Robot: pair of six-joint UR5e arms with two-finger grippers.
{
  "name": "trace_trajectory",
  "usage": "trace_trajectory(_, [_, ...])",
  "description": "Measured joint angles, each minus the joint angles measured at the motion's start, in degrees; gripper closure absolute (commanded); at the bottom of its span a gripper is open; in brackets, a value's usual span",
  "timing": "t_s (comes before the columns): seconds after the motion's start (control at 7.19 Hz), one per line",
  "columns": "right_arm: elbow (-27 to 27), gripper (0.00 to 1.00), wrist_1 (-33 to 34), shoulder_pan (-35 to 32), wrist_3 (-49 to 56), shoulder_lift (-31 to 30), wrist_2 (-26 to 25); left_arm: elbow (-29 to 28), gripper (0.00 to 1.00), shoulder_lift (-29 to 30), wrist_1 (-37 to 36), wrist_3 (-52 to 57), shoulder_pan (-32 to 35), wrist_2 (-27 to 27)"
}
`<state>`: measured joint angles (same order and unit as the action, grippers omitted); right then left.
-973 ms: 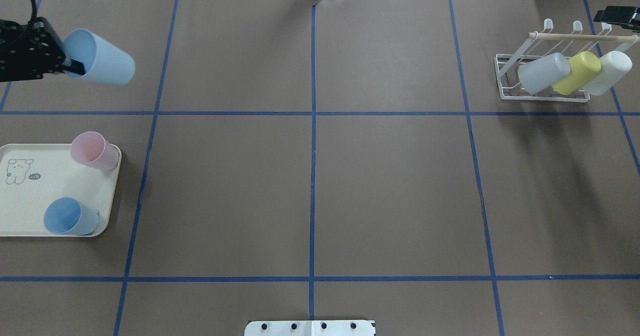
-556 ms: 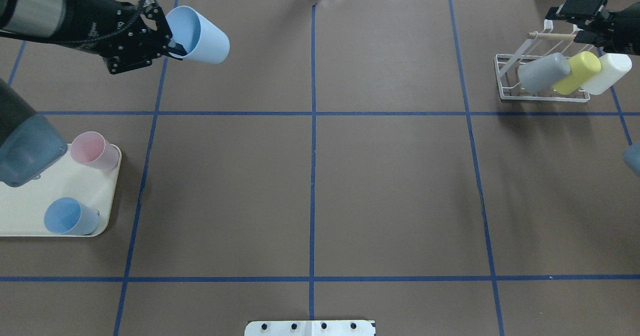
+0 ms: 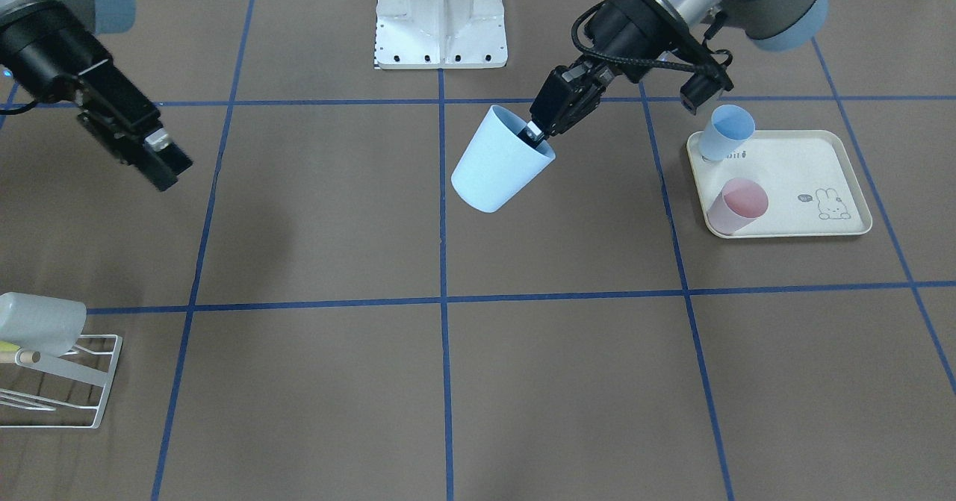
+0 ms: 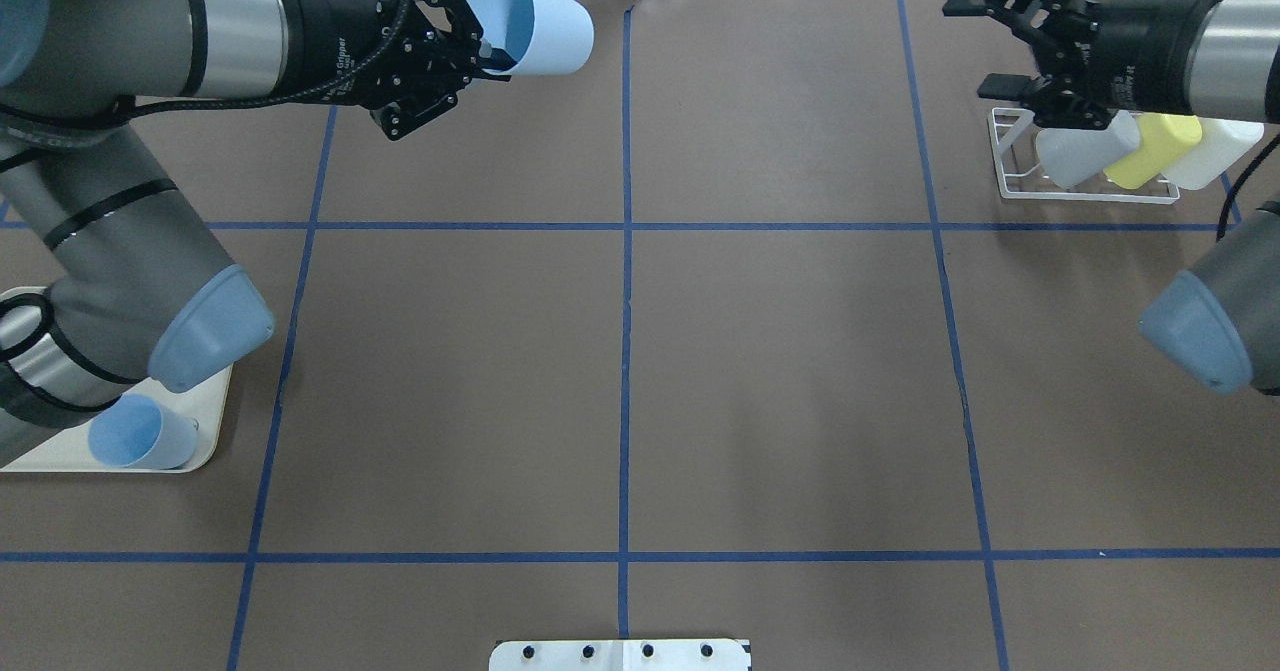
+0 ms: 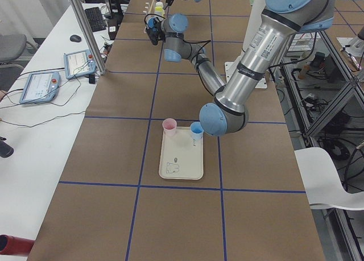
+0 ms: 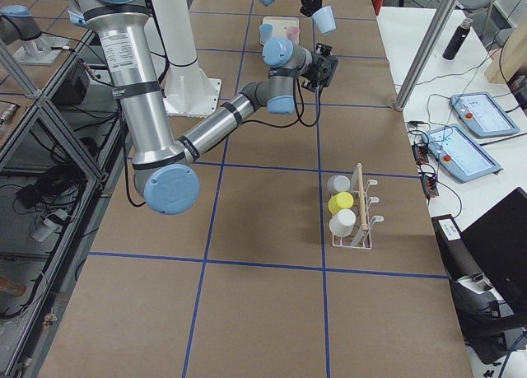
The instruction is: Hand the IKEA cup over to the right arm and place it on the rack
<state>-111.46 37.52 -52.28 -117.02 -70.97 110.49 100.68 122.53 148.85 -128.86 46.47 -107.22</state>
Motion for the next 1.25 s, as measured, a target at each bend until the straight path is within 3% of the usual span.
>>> trace_trajectory(0.28, [0.5,0.00,-3.2,5.0,-11.4,4.8,-2.5,-7.0,1.00,0.1,17.4,-8.3,-0.5,2.0])
trace_trajectory(0.56, [1.4,0.01,-10.5,10.5,-20.1,5.9,-9.6,-10.5,1.00,0.1,27.5,-14.1,-0.7,2.8])
trace_trajectory(0.83, [2.0,0.01,-13.2,14.1,-22.8,7.3,-14.7,-10.9,1.00,0.2,31.0,-17.5,-1.3,3.6])
trace_trajectory(1.25, [3.6,0.01,-13.1,14.8,-23.4,9.9,-17.0,-9.8,1.00,0.6,32.1,-19.3,-3.9,3.7])
